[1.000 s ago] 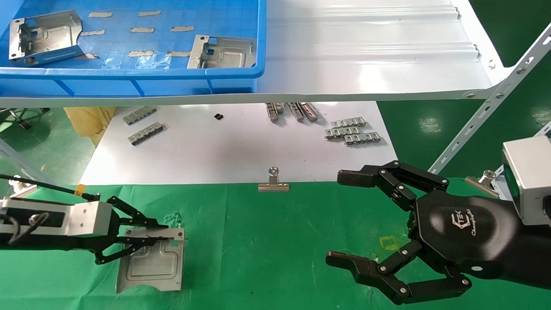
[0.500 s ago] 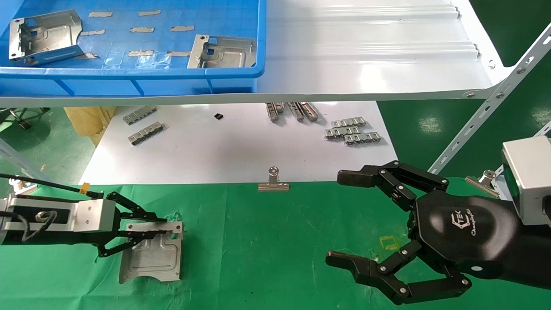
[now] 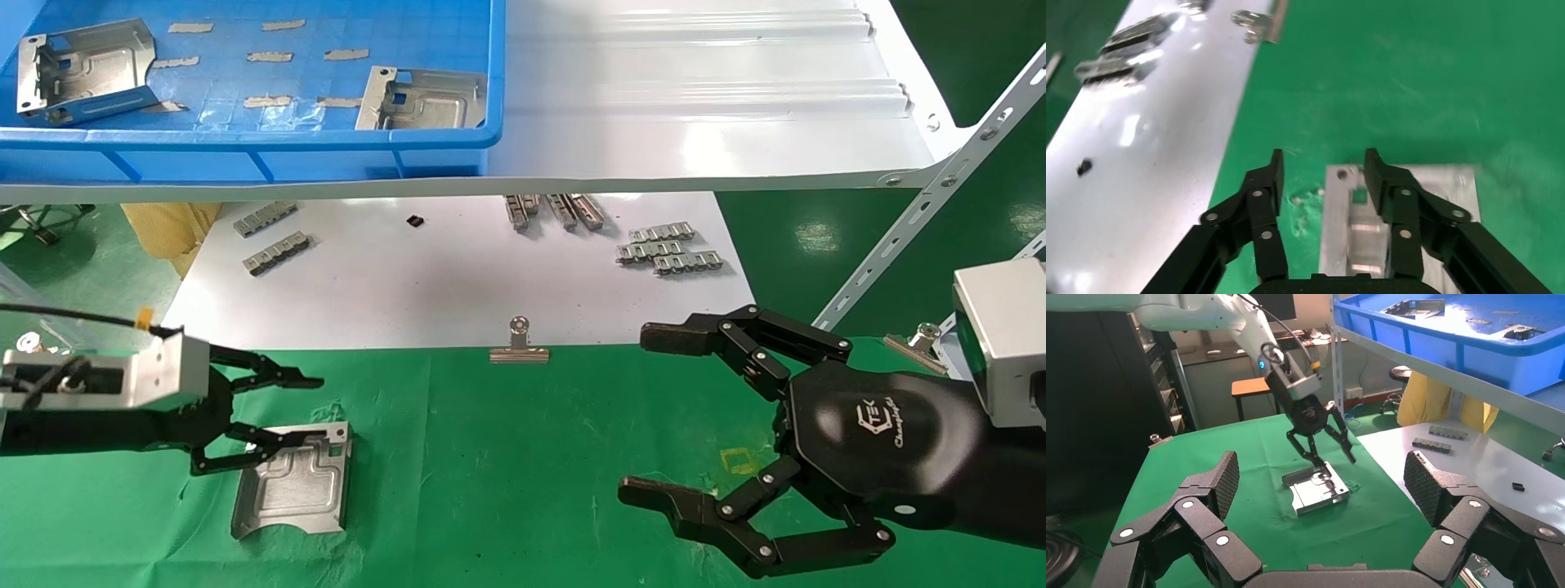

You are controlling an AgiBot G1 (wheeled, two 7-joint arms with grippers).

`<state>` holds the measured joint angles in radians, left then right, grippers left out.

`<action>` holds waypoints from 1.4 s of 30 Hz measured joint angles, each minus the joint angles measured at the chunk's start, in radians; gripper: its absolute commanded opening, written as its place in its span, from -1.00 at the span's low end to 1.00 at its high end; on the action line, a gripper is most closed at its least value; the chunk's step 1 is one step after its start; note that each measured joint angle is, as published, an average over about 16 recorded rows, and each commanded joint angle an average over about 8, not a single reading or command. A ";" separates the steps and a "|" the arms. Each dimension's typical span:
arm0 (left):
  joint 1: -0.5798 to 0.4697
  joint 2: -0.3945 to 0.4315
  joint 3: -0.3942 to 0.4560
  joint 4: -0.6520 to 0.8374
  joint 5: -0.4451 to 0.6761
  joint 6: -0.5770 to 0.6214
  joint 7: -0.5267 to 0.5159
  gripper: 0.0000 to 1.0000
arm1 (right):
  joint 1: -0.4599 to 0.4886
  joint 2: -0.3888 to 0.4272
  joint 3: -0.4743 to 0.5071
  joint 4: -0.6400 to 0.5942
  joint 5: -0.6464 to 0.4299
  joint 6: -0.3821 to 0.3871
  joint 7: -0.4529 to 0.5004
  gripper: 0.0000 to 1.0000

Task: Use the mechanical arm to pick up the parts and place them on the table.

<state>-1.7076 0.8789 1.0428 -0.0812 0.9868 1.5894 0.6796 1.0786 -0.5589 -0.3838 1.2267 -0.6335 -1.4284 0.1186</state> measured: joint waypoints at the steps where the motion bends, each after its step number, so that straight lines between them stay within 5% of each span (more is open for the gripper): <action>1: 0.002 -0.002 -0.003 -0.001 -0.007 0.002 -0.018 1.00 | 0.000 0.000 0.000 0.000 0.000 0.000 0.000 1.00; 21: 0.045 -0.024 -0.048 -0.065 -0.051 0.003 -0.152 1.00 | 0.000 0.000 0.000 0.000 0.000 0.000 0.000 1.00; 42: 0.243 -0.106 -0.289 -0.448 -0.120 -0.029 -0.392 1.00 | 0.000 0.000 0.000 0.000 0.000 0.000 0.000 1.00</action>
<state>-1.4649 0.7732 0.7538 -0.5290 0.8669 1.5599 0.2876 1.0784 -0.5587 -0.3838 1.2264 -0.6334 -1.4282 0.1186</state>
